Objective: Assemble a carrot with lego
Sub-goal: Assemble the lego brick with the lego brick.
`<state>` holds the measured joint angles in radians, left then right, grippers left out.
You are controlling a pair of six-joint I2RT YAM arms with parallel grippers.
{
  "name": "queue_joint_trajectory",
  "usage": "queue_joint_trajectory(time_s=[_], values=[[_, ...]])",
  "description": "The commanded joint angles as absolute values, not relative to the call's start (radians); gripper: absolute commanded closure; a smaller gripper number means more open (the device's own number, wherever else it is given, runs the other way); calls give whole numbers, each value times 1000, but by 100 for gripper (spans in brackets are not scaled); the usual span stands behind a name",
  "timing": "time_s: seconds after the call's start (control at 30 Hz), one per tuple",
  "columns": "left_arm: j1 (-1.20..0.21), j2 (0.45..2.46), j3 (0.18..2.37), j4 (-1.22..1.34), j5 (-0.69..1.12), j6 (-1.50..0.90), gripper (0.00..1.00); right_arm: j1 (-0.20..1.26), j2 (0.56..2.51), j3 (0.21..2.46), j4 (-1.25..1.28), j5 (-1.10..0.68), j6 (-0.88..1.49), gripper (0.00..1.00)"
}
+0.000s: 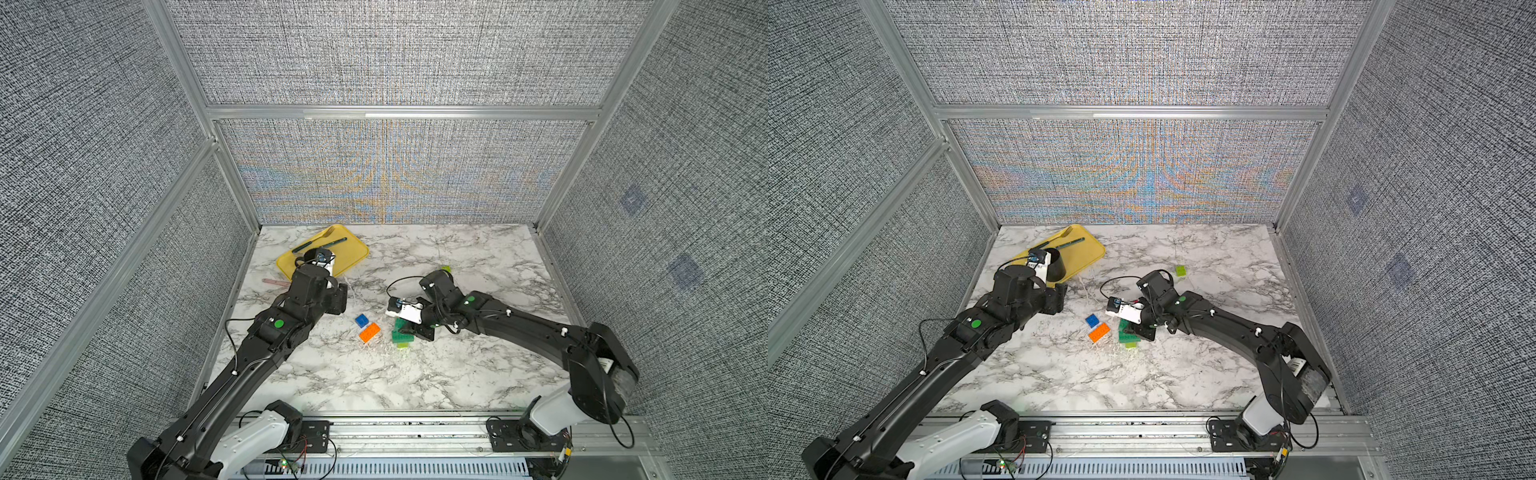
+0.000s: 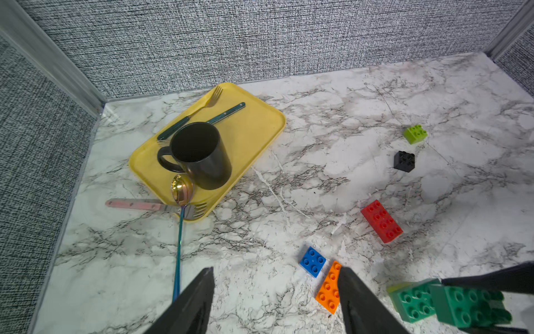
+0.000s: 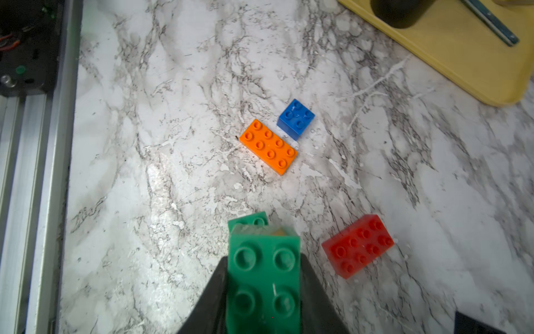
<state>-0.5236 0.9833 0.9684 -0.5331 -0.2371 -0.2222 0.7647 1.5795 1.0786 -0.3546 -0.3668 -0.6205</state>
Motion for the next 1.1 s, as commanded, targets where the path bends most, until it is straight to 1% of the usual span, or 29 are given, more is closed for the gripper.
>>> queue_joint_trajectory(time_s=[0.0,0.27,0.57,1.07], values=[[-514,961,962,-530,-261,-242,30,772,1620,1120,-431,-372,-746,73],[-509,954,948,-520,-270,-224,30,772,1689,1182,-493,-368,-809,73],[-508,951,937,-509,-270,-213,30,756,1732,1200,-496,-371,-832,73],[-508,956,925,-497,-259,-199,30,740,1762,1201,-496,-413,-850,73]])
